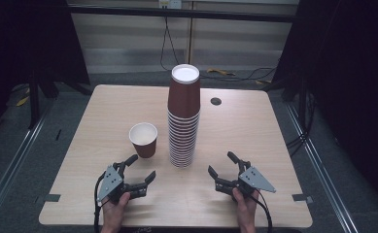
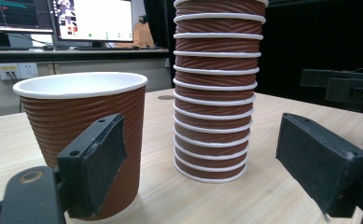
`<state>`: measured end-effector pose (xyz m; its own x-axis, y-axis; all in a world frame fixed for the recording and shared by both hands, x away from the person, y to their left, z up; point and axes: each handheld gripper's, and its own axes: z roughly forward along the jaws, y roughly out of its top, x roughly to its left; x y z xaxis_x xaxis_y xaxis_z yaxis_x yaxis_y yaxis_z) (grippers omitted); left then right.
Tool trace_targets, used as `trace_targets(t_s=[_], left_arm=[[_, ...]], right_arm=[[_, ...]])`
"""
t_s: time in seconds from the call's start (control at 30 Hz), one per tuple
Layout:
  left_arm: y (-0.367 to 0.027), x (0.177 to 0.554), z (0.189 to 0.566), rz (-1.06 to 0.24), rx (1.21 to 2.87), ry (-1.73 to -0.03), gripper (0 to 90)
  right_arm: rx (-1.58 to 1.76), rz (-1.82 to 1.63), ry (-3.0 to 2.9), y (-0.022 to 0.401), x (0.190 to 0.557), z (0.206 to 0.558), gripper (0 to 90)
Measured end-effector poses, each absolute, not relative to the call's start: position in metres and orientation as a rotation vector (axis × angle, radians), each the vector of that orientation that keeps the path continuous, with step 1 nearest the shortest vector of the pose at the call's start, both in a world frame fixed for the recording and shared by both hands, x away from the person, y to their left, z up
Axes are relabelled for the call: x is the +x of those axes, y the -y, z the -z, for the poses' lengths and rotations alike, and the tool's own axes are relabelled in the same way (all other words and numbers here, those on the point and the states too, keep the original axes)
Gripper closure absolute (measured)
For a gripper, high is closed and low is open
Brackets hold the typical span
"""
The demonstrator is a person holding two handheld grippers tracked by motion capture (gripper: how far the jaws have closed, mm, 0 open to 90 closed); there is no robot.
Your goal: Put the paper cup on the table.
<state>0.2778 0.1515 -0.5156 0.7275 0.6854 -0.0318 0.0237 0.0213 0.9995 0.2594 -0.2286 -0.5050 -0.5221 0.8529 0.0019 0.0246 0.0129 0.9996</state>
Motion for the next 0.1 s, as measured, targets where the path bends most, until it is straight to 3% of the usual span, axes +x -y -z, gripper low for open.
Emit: trace_targets(t_s=[0.1], left_arm=[[-0.1515, 0.2780, 0.5155, -0.563, 1.477, -0.617, 15.5]], right_arm=[[0.912, -1.581, -1.623, 0.2285, 0.2592, 0.5049, 13.4]])
